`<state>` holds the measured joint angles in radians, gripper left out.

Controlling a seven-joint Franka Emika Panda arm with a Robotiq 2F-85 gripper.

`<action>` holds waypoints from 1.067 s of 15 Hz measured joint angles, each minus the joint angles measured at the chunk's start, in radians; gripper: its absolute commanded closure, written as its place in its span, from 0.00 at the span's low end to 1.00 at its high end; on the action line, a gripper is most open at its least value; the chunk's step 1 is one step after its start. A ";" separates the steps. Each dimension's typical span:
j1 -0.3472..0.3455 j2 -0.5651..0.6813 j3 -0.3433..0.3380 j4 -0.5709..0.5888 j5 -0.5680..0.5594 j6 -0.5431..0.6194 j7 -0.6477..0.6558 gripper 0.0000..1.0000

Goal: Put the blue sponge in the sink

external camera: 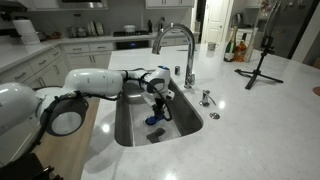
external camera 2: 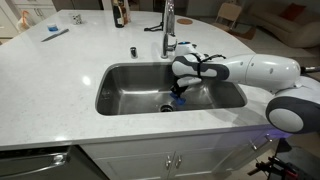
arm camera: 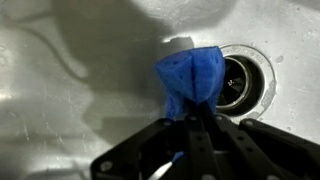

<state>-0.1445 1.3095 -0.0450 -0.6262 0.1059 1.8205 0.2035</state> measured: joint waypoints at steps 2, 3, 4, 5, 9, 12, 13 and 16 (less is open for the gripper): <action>0.000 0.014 0.001 0.019 0.000 0.006 0.000 0.98; 0.000 0.020 0.001 0.027 0.000 0.010 0.000 0.98; 0.000 0.026 0.001 0.035 0.000 0.017 0.000 0.98; 0.000 0.030 0.000 0.041 -0.001 0.027 0.000 0.98; 0.000 0.046 0.000 0.059 -0.001 0.059 0.000 0.98; 0.000 0.052 0.000 0.068 -0.001 0.067 0.000 0.69; 0.000 0.052 -0.001 0.068 -0.001 0.068 0.000 0.93; 0.001 0.052 -0.001 0.069 -0.001 0.068 0.000 0.72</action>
<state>-0.1439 1.3618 -0.0456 -0.5574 0.1049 1.8888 0.2035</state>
